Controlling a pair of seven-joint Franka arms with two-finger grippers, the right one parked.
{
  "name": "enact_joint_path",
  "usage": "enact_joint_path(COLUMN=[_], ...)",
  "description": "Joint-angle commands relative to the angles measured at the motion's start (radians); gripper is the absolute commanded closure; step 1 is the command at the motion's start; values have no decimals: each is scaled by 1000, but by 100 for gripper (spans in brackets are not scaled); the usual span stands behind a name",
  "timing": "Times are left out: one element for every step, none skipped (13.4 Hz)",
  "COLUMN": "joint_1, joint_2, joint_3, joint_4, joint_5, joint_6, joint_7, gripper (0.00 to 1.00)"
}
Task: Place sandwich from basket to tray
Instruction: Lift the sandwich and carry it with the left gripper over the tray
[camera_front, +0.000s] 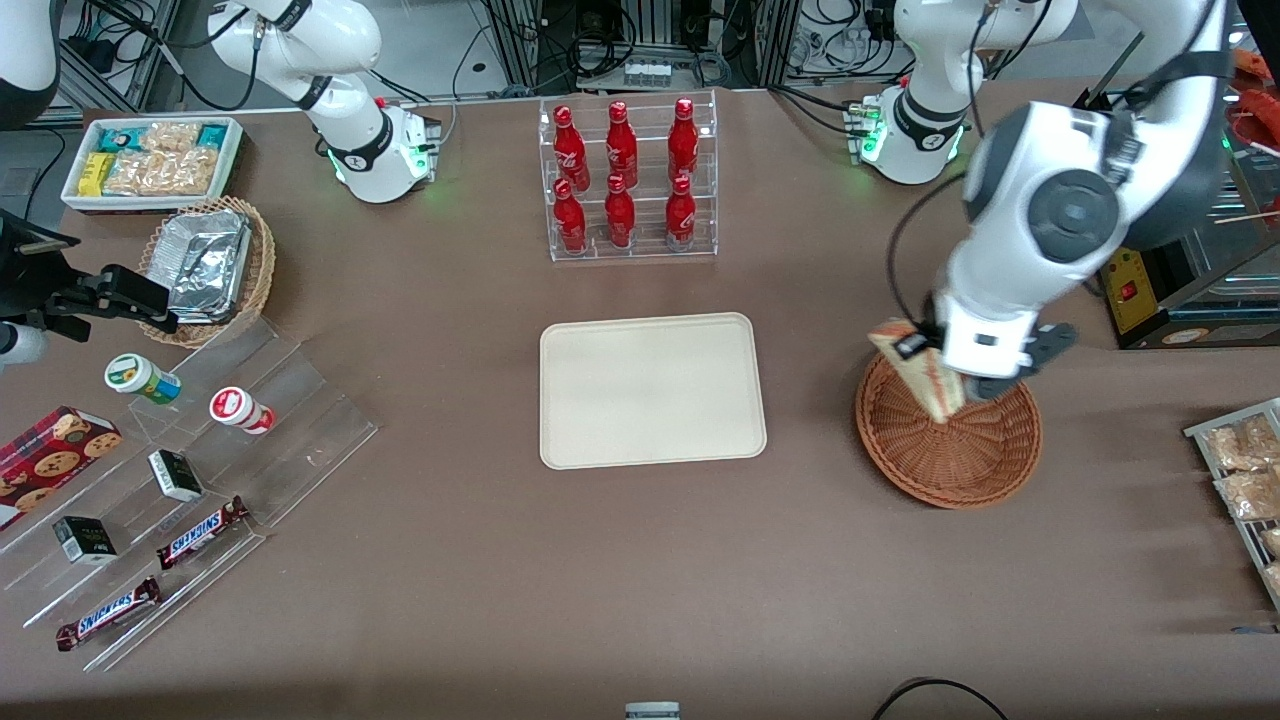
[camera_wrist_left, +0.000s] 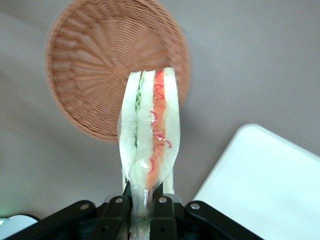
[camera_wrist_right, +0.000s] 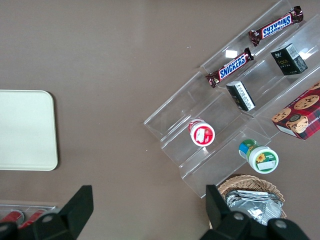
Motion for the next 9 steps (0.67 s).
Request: enact_joint_path(joint_1=[3,3,3,3,-3,-40,-78,-112,-141], joint_2=[87,117,145,163,186,209,234,268,313], joint_3=[-126,-171,-211,-242,-269,-274,-273,-273,-273], joint_4=[75,97,117,129,144,149,151,151,151], joint_5=[15,16,16,16,15,16,21,45,97], joint_6=[-6,4,9,11,32,66,104,153,197], joint_7=[5,-7,-10,-10,-9,-8,-7,-8,-12], gripper=[100,100,100,100,100,100,100,100,100])
